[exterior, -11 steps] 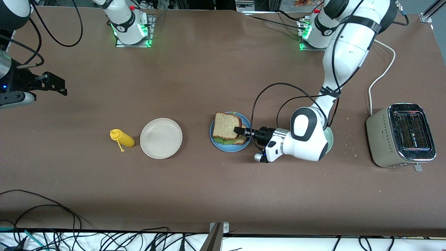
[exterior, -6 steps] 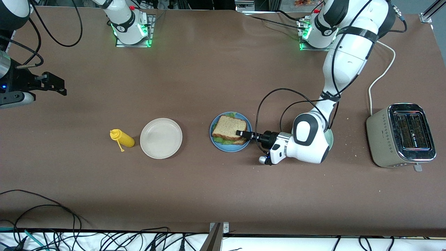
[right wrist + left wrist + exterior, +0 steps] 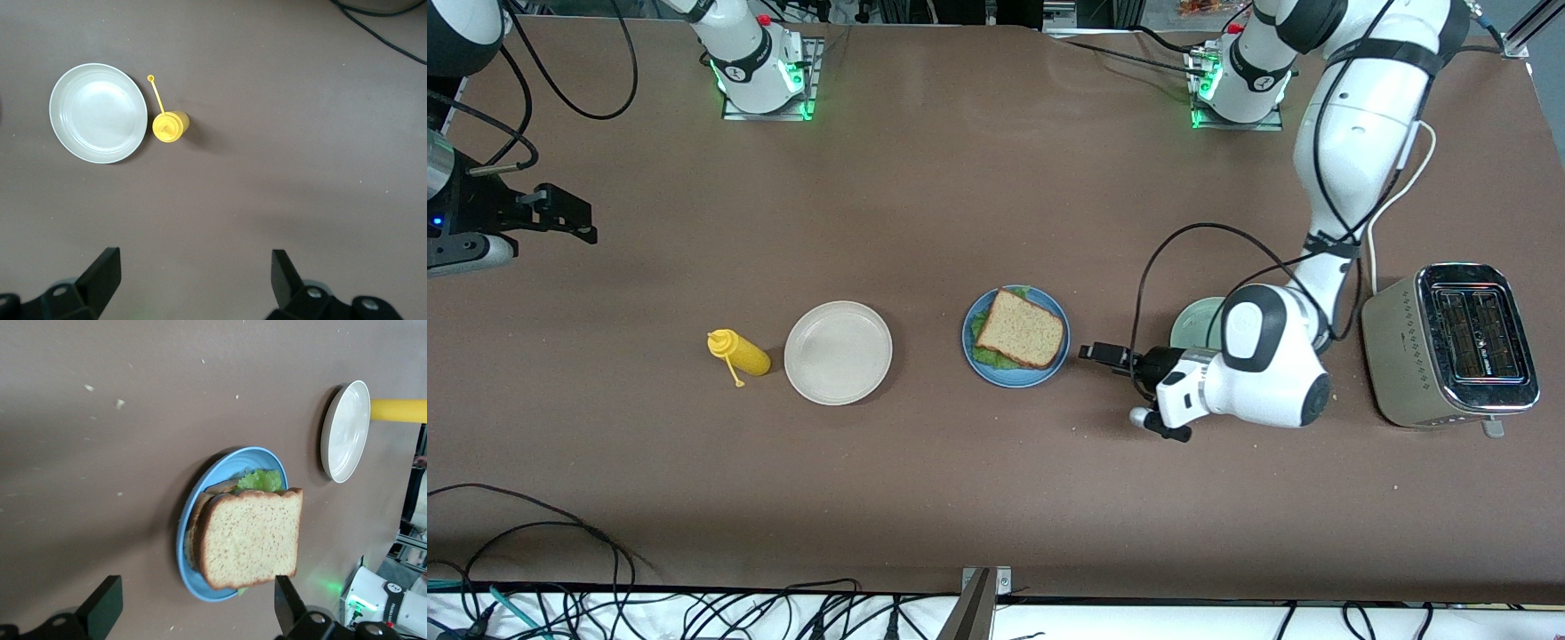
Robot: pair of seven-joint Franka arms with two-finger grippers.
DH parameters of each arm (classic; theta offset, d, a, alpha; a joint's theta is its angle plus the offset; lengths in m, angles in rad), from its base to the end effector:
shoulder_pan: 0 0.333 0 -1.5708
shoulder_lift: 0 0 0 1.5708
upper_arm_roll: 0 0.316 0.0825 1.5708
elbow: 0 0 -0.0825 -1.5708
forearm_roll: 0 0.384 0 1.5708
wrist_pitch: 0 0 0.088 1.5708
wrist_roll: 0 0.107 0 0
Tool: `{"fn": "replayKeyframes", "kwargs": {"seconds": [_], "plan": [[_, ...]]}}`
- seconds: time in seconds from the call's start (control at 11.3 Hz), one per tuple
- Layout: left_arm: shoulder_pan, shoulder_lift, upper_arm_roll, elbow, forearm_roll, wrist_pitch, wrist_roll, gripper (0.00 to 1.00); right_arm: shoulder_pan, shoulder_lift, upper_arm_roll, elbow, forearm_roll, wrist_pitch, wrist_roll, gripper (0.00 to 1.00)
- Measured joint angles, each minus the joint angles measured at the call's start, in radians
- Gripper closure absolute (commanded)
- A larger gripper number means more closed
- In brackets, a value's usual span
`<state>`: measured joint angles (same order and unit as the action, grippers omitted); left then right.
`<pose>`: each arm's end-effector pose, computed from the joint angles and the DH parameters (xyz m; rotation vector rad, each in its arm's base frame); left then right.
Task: Make sandwich in blue plate with both arms
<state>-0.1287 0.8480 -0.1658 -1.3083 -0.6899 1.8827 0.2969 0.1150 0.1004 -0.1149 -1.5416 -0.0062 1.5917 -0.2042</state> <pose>0.6884 -0.2296 0.2358 2.3542 -0.2795 -0.3171 0.5850 0.0026 0.5832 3.1116 0.3199 -0.0801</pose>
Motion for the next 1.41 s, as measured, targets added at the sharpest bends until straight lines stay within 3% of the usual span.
{"fn": "replayKeyframes", "kwargs": {"seconds": [0.26,0.53,0.71,0.97,1.41], "plan": [[0.052,-0.099,0.001,0.006,0.214,-0.069,-0.001,0.0,0.0,0.0,0.0,0.0,0.0,0.0,0.0,0.0],[0.063,-0.27,0.0,0.009,0.515,-0.2,-0.094,0.0,0.0,0.001,0.0,0.001,0.0,0.0,0.0,0.0],[0.06,-0.389,-0.002,0.008,0.641,-0.288,-0.159,0.0,0.0,0.003,0.0,0.001,0.0,0.0,0.0,0.0],[0.062,-0.542,0.02,-0.015,0.691,-0.375,-0.182,0.0,0.0,0.004,0.0,0.002,0.0,0.0,0.0,0.0],[0.062,-0.81,0.051,-0.284,0.691,-0.272,-0.193,0.0,0.0,0.005,0.0,0.004,0.0,0.0,0.0,0.0]]}}
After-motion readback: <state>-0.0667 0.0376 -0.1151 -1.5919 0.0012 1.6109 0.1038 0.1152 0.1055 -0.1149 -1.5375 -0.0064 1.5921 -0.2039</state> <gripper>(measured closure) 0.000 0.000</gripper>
